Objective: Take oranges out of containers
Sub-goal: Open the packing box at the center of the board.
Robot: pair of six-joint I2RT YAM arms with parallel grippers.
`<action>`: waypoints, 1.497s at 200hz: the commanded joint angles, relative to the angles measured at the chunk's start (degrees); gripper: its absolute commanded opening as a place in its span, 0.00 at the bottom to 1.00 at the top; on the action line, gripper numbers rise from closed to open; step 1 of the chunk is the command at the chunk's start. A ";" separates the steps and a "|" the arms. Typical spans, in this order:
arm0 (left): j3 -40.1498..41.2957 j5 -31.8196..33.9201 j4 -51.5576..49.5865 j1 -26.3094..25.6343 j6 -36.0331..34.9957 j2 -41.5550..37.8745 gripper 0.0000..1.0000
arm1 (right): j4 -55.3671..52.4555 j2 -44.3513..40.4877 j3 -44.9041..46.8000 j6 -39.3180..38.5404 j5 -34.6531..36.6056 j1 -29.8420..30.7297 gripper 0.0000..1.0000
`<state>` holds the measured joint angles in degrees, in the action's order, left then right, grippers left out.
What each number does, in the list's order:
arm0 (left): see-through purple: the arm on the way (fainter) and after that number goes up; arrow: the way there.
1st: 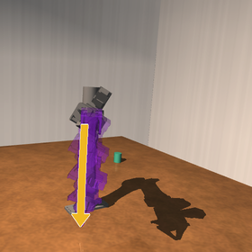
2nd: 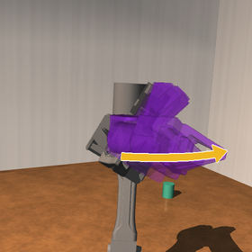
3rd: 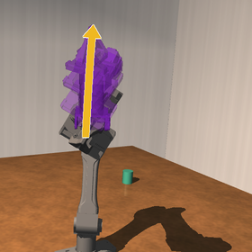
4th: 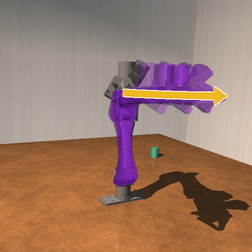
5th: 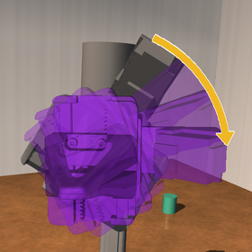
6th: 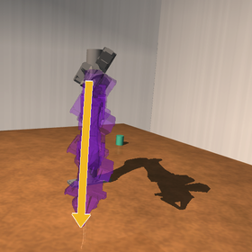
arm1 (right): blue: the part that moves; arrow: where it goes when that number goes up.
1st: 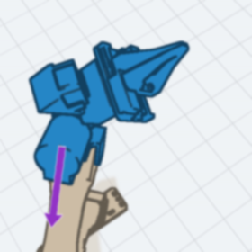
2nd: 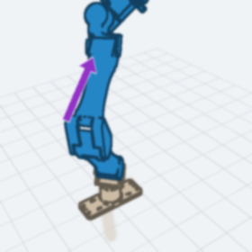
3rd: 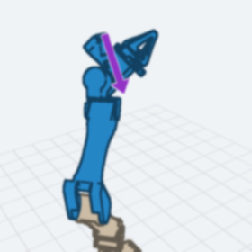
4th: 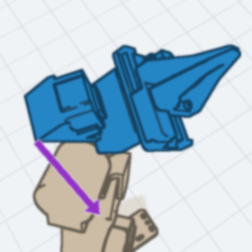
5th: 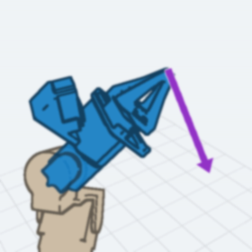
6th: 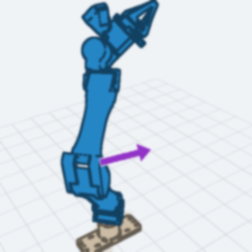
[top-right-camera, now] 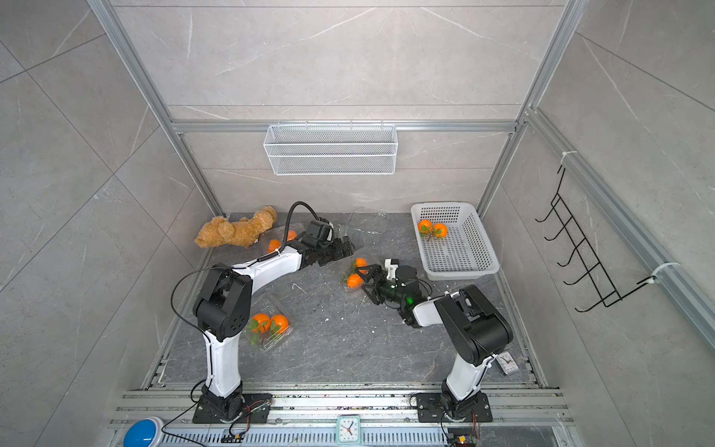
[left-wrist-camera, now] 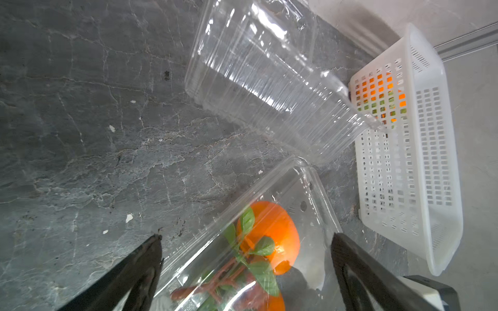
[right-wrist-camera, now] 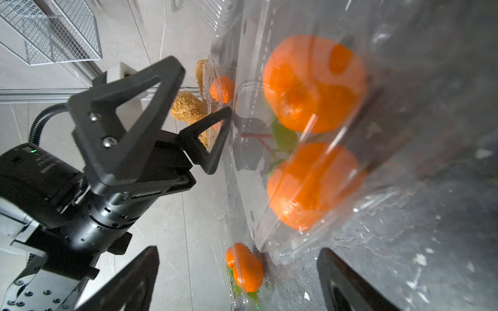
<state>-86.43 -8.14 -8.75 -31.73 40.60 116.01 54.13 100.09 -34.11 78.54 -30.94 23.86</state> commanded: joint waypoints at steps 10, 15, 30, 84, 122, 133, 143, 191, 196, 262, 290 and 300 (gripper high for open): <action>-1.26 -1.88 0.57 0.00 -1.06 0.36 1.00 | 1.83 1.03 -1.47 0.64 -0.57 0.27 0.93; -1.23 -1.88 0.58 0.00 -1.12 0.51 0.99 | 2.07 1.22 -1.60 0.64 -0.61 0.23 0.93; -1.28 -2.09 0.74 0.00 -0.87 0.71 1.00 | 2.98 2.19 -1.83 1.19 -0.61 0.28 0.92; -0.53 -3.11 1.72 0.00 0.06 1.27 0.99 | 6.08 4.24 -2.96 2.92 -1.34 0.49 0.89; -0.05 -3.98 2.75 -0.18 1.07 1.40 0.99 | 7.10 5.38 -3.68 3.54 -1.26 0.58 0.85; 0.04 -4.15 2.86 -0.33 1.44 1.31 0.99 | 8.43 6.09 -3.77 4.21 -1.19 0.67 0.83; 0.13 -4.33 3.02 -0.43 1.62 1.32 0.99 | 9.83 6.76 -3.74 4.99 -0.99 0.78 0.81; 1.24 -5.00 4.00 -0.97 2.97 0.73 0.99 | 12.28 8.36 -3.86 6.59 -0.54 1.19 0.63; 1.27 -5.15 4.03 -0.97 3.13 0.75 0.99 | 12.35 8.36 -3.86 6.62 -0.37 1.15 0.60; 4.95 -6.88 8.03 -2.37 6.97 -1.51 0.99 | 9.45 7.57 -2.89 8.72 3.66 2.18 0.35; 6.01 -8.09 9.32 -2.55 8.81 -2.92 0.99 | 7.31 7.14 -2.46 9.09 5.83 2.60 0.31; 6.35 -8.11 9.28 -2.50 8.97 -3.76 0.99 | 7.37 7.29 -2.37 9.41 6.09 2.75 0.29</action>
<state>-80.68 -12.60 -1.17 -33.39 46.92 116.49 62.78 107.96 -36.73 86.67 -26.96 25.80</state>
